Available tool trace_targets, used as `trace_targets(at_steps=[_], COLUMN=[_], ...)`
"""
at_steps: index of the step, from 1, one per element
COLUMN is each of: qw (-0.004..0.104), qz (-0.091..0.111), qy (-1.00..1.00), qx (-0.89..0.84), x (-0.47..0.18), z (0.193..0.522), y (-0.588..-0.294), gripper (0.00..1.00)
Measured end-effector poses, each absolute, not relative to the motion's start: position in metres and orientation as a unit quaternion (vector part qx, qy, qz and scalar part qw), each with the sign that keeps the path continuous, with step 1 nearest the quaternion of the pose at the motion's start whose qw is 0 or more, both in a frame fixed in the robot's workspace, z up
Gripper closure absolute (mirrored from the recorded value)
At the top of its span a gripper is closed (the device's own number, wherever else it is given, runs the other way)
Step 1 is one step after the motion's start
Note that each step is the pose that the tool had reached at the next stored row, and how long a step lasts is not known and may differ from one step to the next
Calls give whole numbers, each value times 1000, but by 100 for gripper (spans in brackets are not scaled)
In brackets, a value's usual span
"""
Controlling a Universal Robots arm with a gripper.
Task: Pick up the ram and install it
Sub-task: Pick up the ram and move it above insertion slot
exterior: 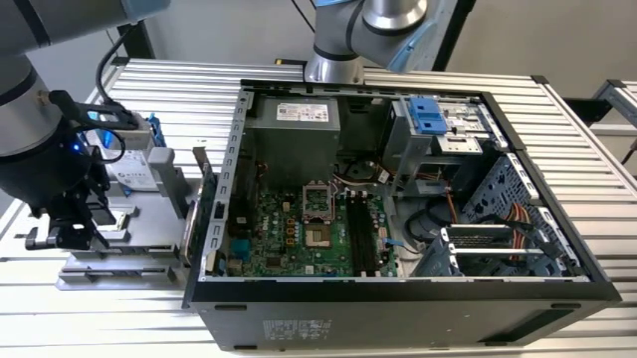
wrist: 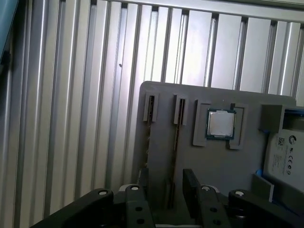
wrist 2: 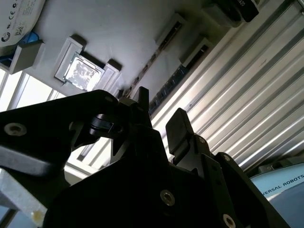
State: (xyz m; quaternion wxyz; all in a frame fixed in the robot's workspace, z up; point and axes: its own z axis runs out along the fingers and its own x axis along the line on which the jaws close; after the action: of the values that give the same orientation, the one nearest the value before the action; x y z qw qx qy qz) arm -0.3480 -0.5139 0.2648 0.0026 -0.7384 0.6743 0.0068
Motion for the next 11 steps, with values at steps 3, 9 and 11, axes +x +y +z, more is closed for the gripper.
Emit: trace_targets(at_steps=[3, 9, 11], qw=[2, 2, 2], qz=[7, 7, 7], qy=[674, 674, 674], qx=[-738, -738, -738], x=[-348, -348, -348], z=[263, 260, 258], y=[-514, -517, -519], gripper=[0, 0, 0])
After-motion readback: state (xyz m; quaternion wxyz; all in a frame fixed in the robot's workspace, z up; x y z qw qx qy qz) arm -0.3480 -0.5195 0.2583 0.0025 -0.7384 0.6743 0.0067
